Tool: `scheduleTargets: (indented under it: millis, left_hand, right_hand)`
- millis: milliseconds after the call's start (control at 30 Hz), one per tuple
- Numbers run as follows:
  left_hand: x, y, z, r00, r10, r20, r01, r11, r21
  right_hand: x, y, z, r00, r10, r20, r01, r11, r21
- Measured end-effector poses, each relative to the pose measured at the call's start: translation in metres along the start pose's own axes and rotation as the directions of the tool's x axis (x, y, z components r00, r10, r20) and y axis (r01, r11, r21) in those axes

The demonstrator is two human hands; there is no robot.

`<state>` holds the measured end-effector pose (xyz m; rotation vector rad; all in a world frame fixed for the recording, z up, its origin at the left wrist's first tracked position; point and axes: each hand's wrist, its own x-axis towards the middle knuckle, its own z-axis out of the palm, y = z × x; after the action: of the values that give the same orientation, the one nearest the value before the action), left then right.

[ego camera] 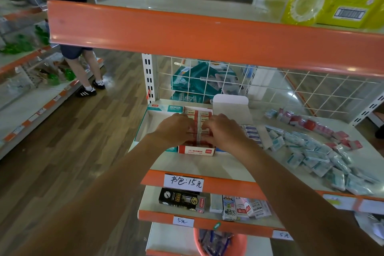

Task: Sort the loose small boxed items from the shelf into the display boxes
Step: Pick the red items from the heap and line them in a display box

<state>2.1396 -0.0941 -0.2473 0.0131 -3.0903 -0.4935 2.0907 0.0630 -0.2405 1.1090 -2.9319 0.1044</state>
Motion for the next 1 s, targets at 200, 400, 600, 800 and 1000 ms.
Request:
scheduleTargets:
  millis: [200,400,600,800,1000]
  left_hand:
    - [0.018,0.03,-0.008,0.995,0.029,-0.094,-0.022,0.997,0.078]
    - [0.041,0.085,0.003,0.983,0.113,-0.148,-0.093,0.987,0.133]
    - [0.068,0.154,0.023,0.971,0.213,-0.106,-0.194,0.966,0.169]
    - [0.092,0.219,0.045,0.961,0.277,-0.018,-0.268,0.943,0.195]
    - [0.11,0.275,0.063,0.939,0.345,0.006,-0.341,0.924,0.171]
  right_hand:
    - [-0.014,0.032,-0.007,0.989,0.078,-0.128,-0.068,0.994,0.08]
    - [-0.041,0.084,-0.015,0.968,0.203,-0.148,-0.202,0.979,0.023]
    - [-0.078,0.143,-0.02,0.931,0.324,-0.166,-0.312,0.945,0.093]
    - [-0.116,0.205,-0.025,0.894,0.419,-0.156,-0.413,0.908,0.074]
    - [-0.151,0.253,-0.027,0.851,0.502,-0.154,-0.495,0.865,0.079]
